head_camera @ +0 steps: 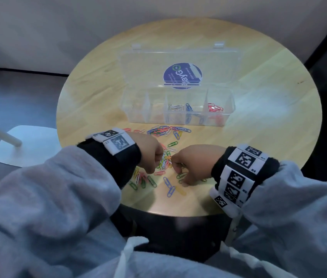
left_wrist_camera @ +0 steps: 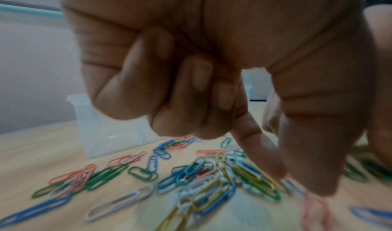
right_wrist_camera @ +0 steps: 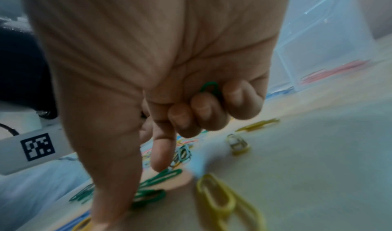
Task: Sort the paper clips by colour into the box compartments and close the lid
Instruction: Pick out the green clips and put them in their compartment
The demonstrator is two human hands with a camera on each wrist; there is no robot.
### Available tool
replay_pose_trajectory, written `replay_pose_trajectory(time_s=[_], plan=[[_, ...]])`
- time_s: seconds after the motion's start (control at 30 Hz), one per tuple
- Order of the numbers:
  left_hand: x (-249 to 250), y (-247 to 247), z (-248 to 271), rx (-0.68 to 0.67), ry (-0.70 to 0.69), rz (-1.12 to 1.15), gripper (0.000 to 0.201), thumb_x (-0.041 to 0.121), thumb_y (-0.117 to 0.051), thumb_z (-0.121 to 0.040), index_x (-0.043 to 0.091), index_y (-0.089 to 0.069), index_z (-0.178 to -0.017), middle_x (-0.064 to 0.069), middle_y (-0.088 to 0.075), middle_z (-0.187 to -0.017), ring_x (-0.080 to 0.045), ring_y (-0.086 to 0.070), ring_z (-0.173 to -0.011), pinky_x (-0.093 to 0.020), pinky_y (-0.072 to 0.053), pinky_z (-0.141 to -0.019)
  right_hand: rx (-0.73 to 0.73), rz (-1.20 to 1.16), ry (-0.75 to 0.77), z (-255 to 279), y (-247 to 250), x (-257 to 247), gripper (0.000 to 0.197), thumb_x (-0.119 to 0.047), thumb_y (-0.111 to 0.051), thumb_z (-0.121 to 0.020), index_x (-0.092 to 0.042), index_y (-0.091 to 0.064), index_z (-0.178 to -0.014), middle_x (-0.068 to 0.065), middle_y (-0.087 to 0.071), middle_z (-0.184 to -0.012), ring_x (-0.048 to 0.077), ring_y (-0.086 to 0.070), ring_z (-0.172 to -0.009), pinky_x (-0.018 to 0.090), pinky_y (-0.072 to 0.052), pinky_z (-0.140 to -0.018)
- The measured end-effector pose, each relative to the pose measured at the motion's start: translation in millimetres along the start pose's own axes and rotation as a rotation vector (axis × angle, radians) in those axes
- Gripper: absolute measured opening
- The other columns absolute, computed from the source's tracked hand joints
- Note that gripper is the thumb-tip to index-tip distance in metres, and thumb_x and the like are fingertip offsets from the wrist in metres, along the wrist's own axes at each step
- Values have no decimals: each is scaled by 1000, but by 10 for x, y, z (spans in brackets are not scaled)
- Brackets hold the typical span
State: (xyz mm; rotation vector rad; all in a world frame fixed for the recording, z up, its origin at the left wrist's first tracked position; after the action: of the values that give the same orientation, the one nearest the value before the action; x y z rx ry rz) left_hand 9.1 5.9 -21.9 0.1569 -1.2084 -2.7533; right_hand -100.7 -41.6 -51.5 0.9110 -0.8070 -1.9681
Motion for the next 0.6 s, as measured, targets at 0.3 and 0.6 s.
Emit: replay_pose_trajectory(time_s=[0.3,0.6], plan=[[86,-169,-21,-96,-94,-114,11,26,-68,-77,30,-65,-87,7,-53,-77,-14,-50,-75,-21,-29,-48,-32,71,-67,54,30,-43,9,-24,-63,-84,-21,-54,-84,-6,-45,-67,15,-44,-59,22,-28,-47],[39,-197,-41,-74,-139,-54,11,30,-71,-76,26,-67,-86,8,-52,-72,-13,-49,-72,-21,-31,-51,-78,-65,-76,102,21,6,11,-7,-59,-75,-18,-59,-72,-6,-51,-56,10,-45,-52,22,-36,-49]])
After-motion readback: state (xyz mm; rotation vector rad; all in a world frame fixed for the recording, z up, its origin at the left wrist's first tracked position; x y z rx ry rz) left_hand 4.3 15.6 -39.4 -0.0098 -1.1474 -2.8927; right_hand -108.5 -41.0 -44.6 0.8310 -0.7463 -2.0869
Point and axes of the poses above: each hand's wrist, its own z-axis away from the middle knuckle, its own y-axis out of the back of the hand, x = y × z, the point moved 3 cm from there along -z, towards the middle knuckle
